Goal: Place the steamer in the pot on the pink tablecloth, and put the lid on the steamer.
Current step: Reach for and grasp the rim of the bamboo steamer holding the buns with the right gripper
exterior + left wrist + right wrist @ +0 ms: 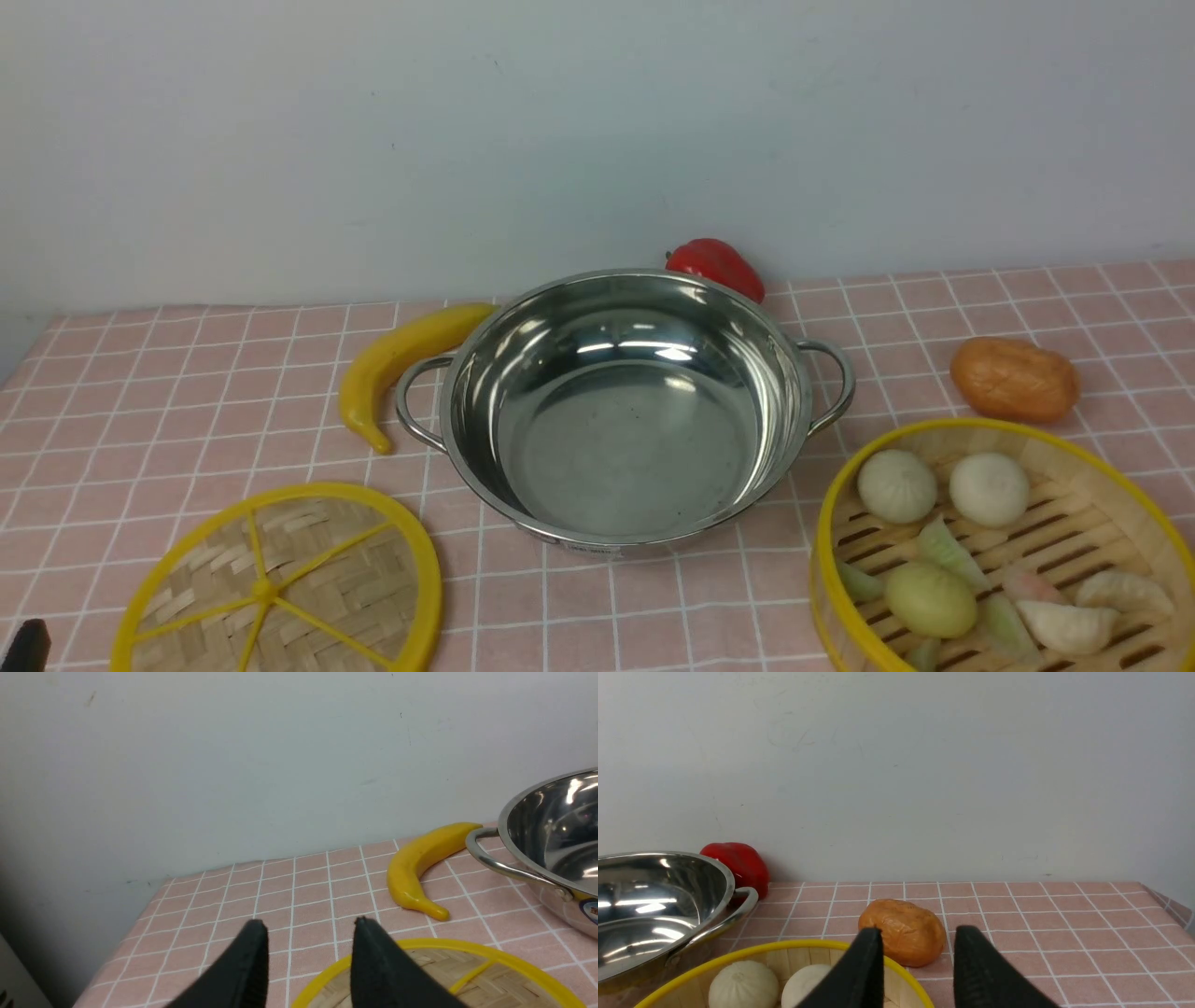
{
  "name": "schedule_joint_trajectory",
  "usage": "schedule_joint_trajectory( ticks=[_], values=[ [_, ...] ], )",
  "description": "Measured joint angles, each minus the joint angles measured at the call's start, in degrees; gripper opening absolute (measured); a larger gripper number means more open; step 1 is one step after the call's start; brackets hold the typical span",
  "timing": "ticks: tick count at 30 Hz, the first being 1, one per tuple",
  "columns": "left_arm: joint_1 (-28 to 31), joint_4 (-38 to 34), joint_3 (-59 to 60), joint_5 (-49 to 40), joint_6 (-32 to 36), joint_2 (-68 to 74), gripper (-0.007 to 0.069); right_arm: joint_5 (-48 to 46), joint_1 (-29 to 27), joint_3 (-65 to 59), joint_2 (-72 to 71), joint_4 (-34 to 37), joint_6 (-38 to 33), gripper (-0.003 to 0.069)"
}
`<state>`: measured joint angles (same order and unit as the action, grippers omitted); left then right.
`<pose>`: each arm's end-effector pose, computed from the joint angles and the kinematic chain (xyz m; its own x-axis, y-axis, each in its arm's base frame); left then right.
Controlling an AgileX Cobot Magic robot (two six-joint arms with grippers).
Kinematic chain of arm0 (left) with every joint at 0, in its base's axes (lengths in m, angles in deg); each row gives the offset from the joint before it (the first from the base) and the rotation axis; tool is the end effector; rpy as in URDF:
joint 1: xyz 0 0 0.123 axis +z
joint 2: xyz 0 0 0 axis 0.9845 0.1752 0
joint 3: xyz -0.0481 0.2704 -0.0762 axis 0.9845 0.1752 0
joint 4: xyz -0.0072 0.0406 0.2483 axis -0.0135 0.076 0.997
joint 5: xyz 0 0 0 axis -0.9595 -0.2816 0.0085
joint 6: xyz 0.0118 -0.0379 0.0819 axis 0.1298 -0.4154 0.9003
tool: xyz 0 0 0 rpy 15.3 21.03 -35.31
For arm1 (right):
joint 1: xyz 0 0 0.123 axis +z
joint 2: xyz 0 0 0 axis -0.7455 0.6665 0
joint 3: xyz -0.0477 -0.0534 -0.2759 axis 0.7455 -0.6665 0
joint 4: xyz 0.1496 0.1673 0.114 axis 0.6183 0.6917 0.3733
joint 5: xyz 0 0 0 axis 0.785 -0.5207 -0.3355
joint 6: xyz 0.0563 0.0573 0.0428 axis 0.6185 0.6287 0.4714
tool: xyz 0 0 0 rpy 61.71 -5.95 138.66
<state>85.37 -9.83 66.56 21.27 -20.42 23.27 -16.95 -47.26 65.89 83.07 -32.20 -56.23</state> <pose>0.0563 0.0045 0.1965 -0.0907 0.1944 -0.9767 -0.0688 0.9772 0.2009 0.0562 -0.0022 0.1948 -0.0901 0.1261 -0.9879 0.0291 0.9919 0.1239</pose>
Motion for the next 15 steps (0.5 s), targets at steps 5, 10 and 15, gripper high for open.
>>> schedule_joint_trajectory(
  ticks=[5,10,15],
  values=[
    [0.0,0.0,0.0,0.0,0.0,0.0,0.0243,0.0,0.0,0.0,0.0,0.0,0.0,0.024],
    [0.0,-1.3,0.0,0.0,-2.1,0.0,0.0243,1.3,0.0,0.0,0.0,2.6,2.3,0.024],
    [0.0,-15.8,0.0,1.5,-14.0,0.0,0.0243,9.5,0.0,0.0,0.0,14.0,12.0,0.024]
  ],
)
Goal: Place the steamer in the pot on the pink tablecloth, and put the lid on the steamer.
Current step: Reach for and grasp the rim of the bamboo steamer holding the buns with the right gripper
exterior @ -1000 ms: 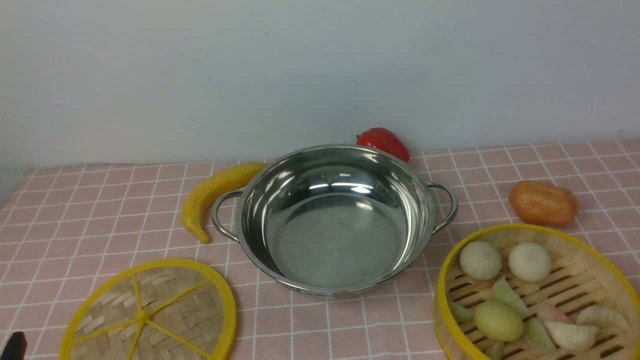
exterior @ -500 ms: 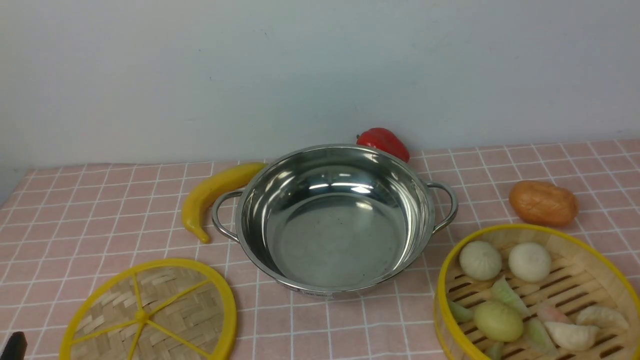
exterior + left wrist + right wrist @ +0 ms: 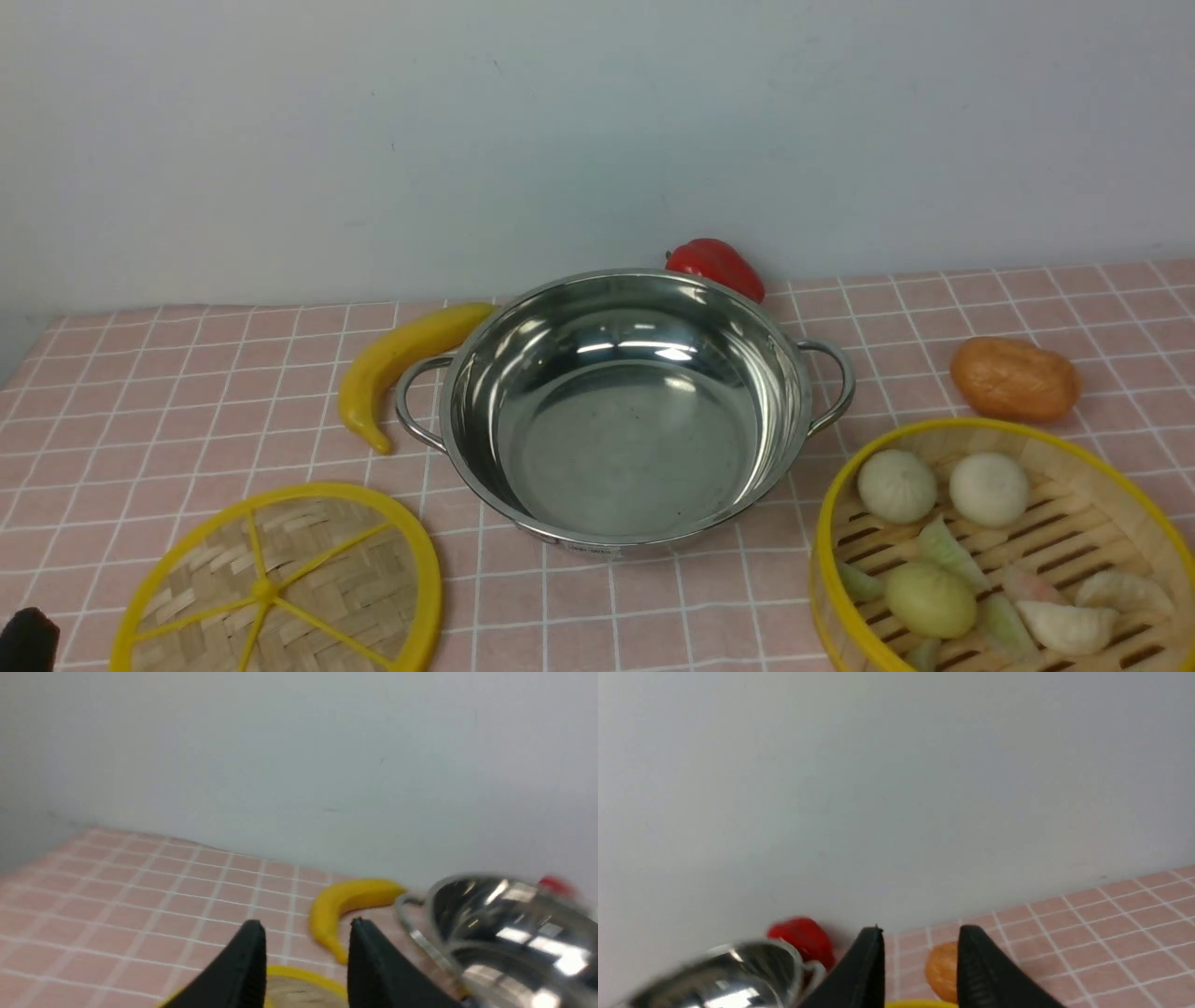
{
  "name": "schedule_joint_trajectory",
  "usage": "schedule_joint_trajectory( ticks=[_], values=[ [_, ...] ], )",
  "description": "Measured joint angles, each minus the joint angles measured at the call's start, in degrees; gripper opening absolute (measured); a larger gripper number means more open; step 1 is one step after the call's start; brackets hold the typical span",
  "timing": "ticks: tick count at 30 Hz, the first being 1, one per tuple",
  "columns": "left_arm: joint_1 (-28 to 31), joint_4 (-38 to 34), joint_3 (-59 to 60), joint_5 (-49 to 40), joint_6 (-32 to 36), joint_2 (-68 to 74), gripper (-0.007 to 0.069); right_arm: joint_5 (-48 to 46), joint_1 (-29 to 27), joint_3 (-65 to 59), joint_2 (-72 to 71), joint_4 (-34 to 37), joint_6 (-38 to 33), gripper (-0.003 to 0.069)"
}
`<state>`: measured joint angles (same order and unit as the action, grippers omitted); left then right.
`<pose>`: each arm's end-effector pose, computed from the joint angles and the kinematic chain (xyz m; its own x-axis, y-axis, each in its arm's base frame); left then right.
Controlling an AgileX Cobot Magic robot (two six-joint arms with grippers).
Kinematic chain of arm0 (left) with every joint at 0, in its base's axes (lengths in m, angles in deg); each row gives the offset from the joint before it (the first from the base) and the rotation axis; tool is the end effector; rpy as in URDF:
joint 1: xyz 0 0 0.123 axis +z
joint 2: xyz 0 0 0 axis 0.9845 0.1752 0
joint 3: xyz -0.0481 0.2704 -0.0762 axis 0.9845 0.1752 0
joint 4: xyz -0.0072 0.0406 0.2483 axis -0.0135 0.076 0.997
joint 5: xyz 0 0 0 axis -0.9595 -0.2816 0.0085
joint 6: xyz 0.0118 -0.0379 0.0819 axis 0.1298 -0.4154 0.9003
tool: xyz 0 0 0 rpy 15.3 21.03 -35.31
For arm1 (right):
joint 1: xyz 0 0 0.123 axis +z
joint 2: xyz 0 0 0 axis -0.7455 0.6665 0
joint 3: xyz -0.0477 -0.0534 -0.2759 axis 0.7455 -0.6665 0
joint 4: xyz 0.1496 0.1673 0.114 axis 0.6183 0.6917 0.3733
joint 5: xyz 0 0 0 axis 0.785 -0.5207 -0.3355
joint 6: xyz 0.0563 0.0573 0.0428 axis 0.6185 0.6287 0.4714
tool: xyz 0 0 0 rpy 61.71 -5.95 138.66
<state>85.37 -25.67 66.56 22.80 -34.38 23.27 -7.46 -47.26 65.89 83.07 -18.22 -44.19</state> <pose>0.0567 0.0015 0.1996 -0.0232 -0.3128 -0.9495 -0.0629 0.9484 -0.3109 0.0564 0.0009 0.2096 0.0485 0.5482 -0.8350 -0.0522 0.8362 0.5459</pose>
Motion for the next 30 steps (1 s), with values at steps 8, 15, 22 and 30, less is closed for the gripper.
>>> schedule_joint_trajectory(
  ticks=[8,15,22,30],
  values=[
    [0.0,-30.8,0.0,2.1,-18.7,0.0,0.0243,15.1,0.0,0.0,0.0,9.1,6.5,0.024],
    [0.0,-35.1,0.0,3.8,-19.2,0.0,0.0243,22.1,0.0,-0.1,0.0,9.4,7.8,0.024],
    [0.0,-39.0,-0.3,6.1,-26.0,0.0,0.0243,41.0,0.0,0.7,0.0,9.4,9.2,0.024],
    [0.0,-25.7,-16.2,20.1,-18.2,0.7,0.0243,39.6,0.0,18.2,1.4,9.3,-2.6,0.024]
  ],
)
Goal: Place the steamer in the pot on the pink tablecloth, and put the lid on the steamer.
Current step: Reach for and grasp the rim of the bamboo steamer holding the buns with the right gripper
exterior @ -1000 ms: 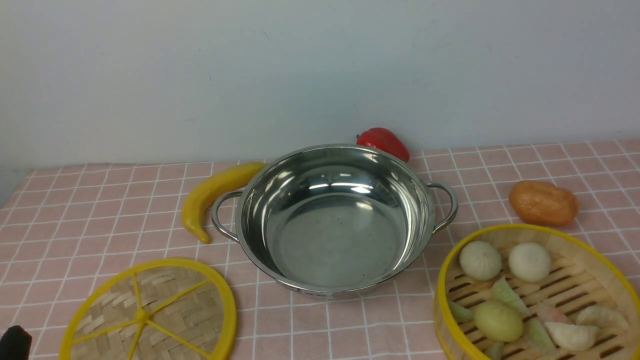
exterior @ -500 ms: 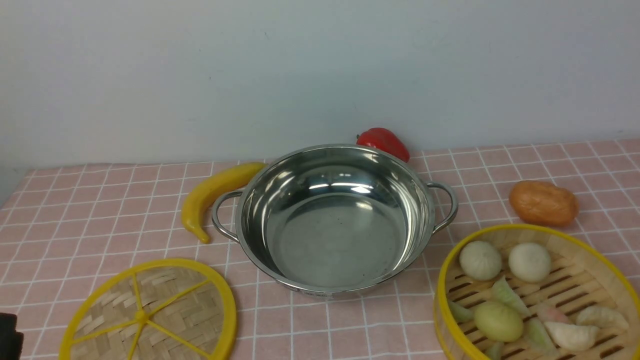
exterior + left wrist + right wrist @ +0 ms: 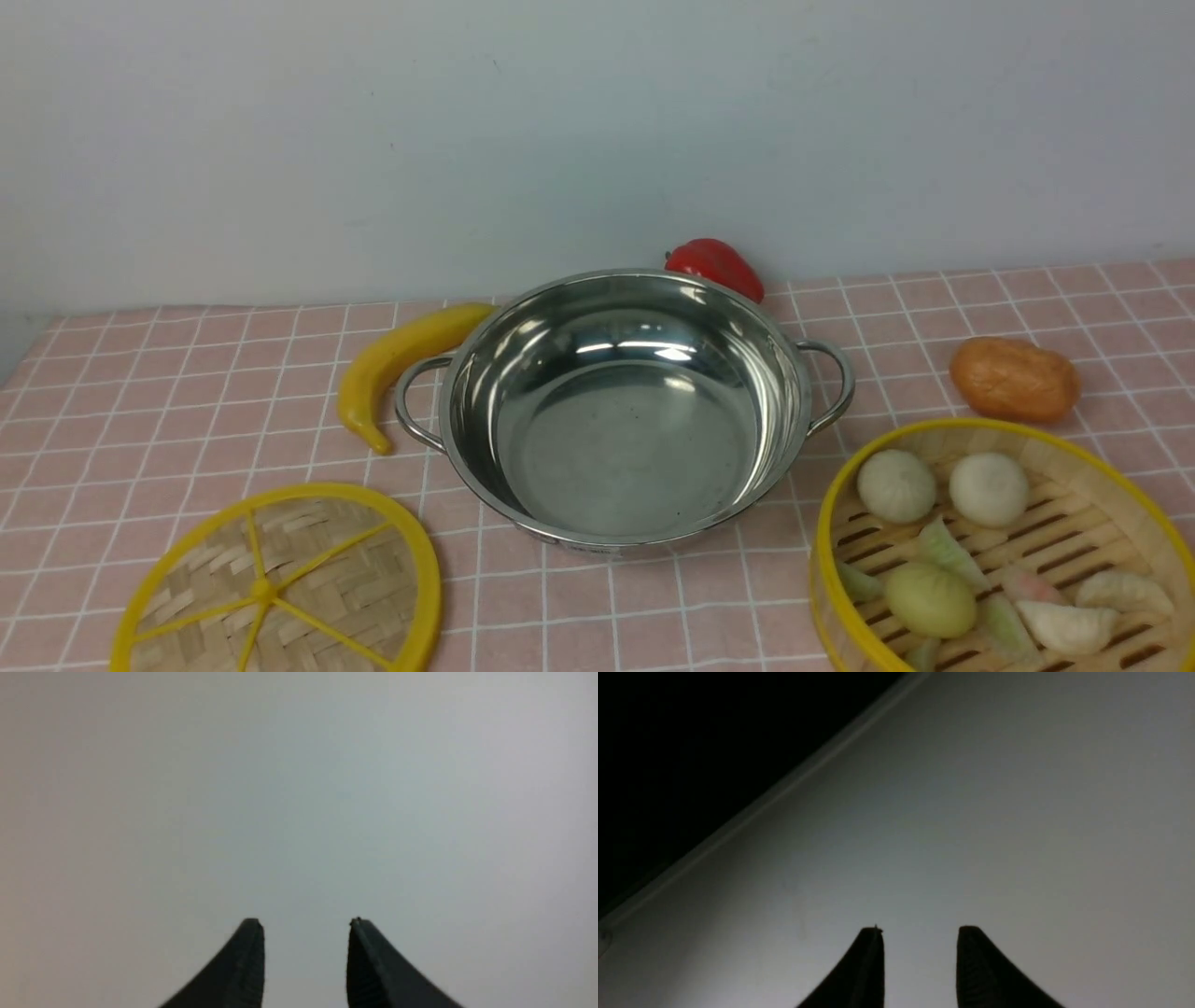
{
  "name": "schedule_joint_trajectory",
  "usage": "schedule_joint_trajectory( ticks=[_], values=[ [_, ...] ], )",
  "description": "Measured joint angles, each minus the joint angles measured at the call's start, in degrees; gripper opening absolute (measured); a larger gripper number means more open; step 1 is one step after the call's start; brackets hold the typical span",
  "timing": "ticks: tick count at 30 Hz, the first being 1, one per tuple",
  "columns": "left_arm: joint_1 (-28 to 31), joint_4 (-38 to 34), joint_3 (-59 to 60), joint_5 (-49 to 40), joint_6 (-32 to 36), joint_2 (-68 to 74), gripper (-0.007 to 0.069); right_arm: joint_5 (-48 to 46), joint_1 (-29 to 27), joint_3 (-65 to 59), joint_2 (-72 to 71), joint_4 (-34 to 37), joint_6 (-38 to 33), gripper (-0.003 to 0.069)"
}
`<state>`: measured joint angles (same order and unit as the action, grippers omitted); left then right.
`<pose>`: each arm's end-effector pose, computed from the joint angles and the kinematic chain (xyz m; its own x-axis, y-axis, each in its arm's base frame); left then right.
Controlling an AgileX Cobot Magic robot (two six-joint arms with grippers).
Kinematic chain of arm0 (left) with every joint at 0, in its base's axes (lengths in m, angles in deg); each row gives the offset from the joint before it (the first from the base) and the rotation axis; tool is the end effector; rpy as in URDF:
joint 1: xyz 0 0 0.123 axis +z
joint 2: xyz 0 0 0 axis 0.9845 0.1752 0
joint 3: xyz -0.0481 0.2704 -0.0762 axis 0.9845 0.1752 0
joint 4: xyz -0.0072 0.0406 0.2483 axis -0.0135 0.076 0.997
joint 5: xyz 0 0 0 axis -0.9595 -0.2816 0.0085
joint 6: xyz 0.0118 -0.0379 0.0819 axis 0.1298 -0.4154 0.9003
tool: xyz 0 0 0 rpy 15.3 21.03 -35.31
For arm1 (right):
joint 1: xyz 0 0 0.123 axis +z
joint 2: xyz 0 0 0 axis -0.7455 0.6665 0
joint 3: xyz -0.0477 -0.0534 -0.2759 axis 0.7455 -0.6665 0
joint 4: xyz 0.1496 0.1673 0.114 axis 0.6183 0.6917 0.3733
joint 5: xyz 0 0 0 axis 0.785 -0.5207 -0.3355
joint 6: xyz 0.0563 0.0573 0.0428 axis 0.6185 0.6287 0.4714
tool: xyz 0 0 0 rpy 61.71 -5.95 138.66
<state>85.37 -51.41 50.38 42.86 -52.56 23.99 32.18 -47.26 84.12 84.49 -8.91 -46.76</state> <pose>0.0233 0.0164 0.3153 0.4327 -0.8299 -0.3523 0.3148 0.5053 -0.8035 -0.0106 -0.0124 0.3582 0.7184 0.6119 -0.3309 -0.4824 0.7809 0.3967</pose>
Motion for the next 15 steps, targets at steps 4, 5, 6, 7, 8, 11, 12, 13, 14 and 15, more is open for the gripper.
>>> schedule_joint_trajectory(
  ticks=[4,5,6,7,8,11,12,13,14,15],
  values=[
    [0.0,17.8,-11.3,1.1,9.3,4.0,0.0243,-14.0,0.0,12.2,5.8,-2.1,-11.9,0.024],
    [0.0,22.1,-13.9,-1.5,11.5,5.8,0.0243,-19.3,0.0,15.4,7.5,-2.5,-14.0,0.024],
    [0.0,26.0,-16.3,-4.1,12.6,7.1,0.0243,-25.3,0.0,18.5,10.9,-3.0,-16.2,0.024],
    [0.0,28.7,-18.1,-7.2,13.4,8.6,0.0243,-31.4,0.0,21.9,13.0,-3.2,-17.4,0.024],
    [0.0,31.7,-20.1,-11.8,13.9,10.6,0.0243,-37.8,0.0,24.5,15.7,-3.4,-18.1,0.024],
    [0.0,37.5,-24.9,-28.4,14.6,17.5,0.0243,-56.7,0.0,30.2,23.8,-3.4,-18.8,0.024],
    [0.0,38.2,-25.8,-33.2,14.5,19.6,0.0243,-61.7,0.0,31.5,26.7,-3.4,-18.9,0.024],
    [0.0,38.7,-26.9,-40.2,14.4,22.8,0.0243,-68.8,0.0,33.0,29.6,-3.4,-19.0,0.024],
    [0.0,38.7,-27.5,-44.7,14.1,25.5,0.0243,-74.3,0.0,34.1,32.5,-3.4,-19.0,0.024],
    [0.0,38.7,-28.0,-49.6,13.9,28.1,0.0243,-79.4,0.0,34.8,35.4,-3.5,-19.0,0.024]
  ],
)
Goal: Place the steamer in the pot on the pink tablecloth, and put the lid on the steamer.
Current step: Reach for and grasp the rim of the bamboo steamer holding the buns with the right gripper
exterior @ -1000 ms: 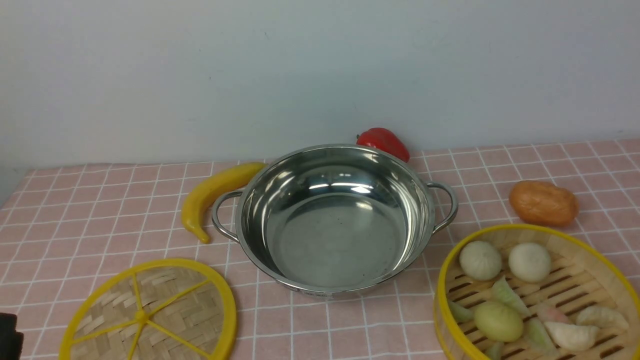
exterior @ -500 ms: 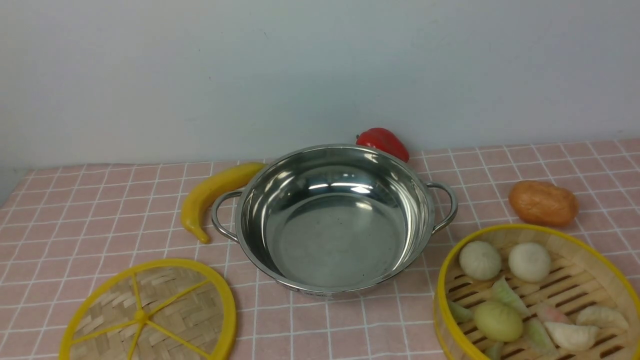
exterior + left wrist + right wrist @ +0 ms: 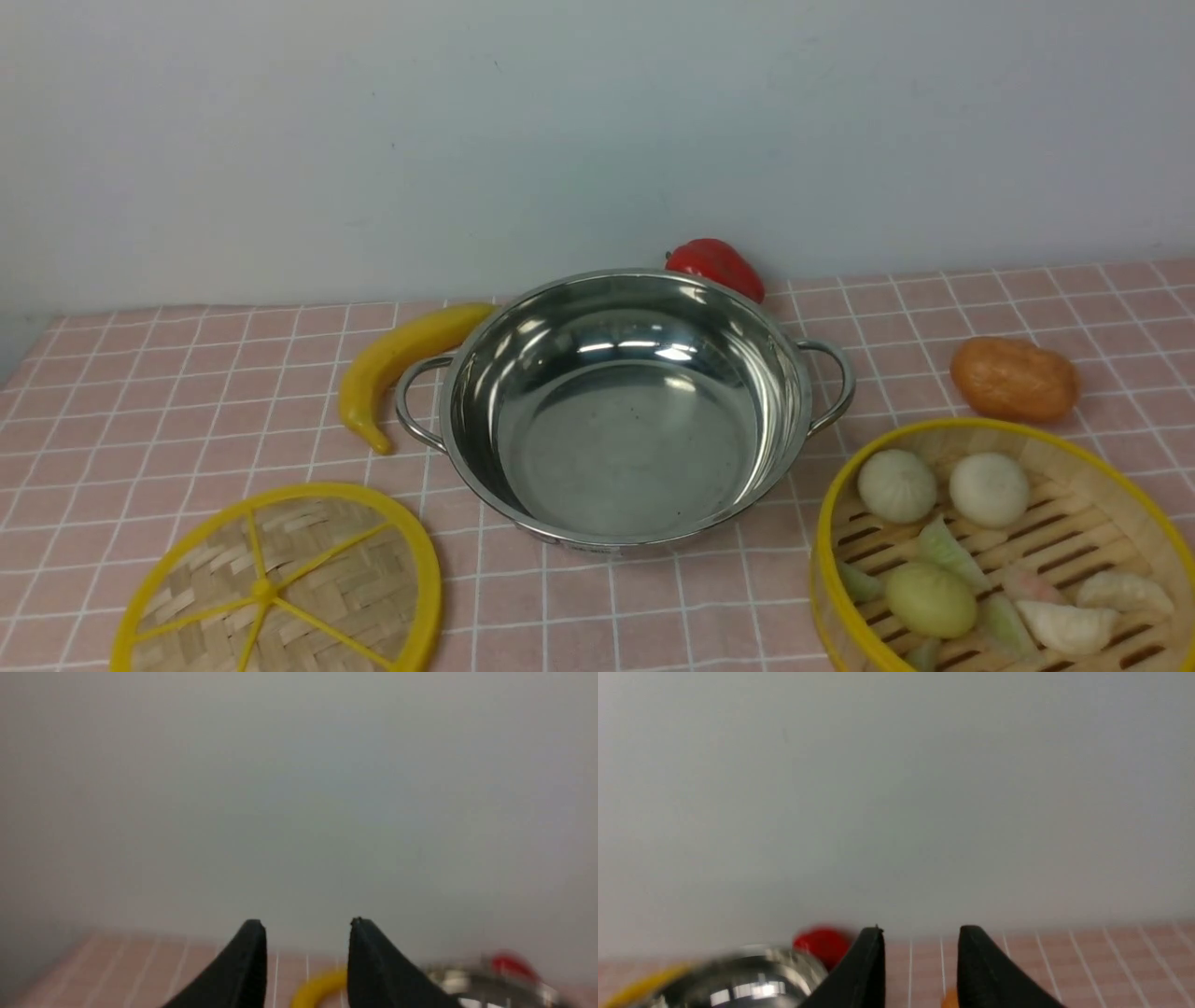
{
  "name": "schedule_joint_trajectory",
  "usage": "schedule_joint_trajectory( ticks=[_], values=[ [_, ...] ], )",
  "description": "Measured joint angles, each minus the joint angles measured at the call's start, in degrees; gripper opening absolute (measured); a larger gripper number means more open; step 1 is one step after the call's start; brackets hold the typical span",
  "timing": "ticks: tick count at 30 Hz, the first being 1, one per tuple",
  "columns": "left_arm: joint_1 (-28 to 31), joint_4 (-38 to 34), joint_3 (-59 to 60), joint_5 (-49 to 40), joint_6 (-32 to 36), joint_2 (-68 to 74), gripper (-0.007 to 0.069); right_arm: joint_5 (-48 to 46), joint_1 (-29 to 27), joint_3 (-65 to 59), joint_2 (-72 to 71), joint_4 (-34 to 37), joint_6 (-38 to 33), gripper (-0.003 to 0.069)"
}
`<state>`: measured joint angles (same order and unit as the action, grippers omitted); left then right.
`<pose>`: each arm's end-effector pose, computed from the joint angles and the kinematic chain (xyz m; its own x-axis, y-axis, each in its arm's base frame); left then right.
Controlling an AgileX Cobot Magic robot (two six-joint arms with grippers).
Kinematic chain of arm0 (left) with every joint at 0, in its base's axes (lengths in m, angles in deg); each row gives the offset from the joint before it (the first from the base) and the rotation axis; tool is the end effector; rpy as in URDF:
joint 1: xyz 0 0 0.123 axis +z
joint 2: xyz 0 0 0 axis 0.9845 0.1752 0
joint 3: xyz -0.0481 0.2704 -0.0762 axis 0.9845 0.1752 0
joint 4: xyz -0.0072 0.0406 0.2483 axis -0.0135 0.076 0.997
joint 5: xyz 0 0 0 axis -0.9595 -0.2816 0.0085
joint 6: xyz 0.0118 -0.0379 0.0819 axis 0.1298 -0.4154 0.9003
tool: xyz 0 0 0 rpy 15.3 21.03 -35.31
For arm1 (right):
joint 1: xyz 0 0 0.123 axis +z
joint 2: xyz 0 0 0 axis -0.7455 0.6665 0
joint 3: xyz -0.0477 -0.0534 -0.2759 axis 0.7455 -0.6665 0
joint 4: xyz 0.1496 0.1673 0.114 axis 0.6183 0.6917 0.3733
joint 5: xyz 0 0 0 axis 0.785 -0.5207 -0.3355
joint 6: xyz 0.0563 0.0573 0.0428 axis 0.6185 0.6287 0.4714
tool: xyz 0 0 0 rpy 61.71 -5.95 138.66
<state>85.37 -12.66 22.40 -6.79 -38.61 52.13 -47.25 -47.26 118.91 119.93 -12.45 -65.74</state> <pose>0.0866 0.0022 0.3725 -0.2824 -0.1686 -0.9443 -0.0720 0.9854 -0.1544 0.1083 0.0108 0.4026 -0.3483 0.2572 -0.9014 -0.0184 0.9596 0.2809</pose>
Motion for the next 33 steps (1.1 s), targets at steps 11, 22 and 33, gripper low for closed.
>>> schedule_joint_trajectory(
  ticks=[11,22,33],
  values=[
    [0.0,-0.2,-0.5,-20.0,2.2,22.1,0.0243,-19.5,0.0,-0.6,27.9,-8.7,-0.1,0.024],
    [0.0,-0.6,-0.5,-18.5,5.6,28.2,0.0243,-7.4,0.0,-3.6,44.3,-12.0,-0.1,0.024],
    [0.0,-0.7,-0.5,-18.2,6.8,28.3,0.0243,0.8,-0.7,-3.6,55.3,-13.6,-0.1,0.024]
  ],
)
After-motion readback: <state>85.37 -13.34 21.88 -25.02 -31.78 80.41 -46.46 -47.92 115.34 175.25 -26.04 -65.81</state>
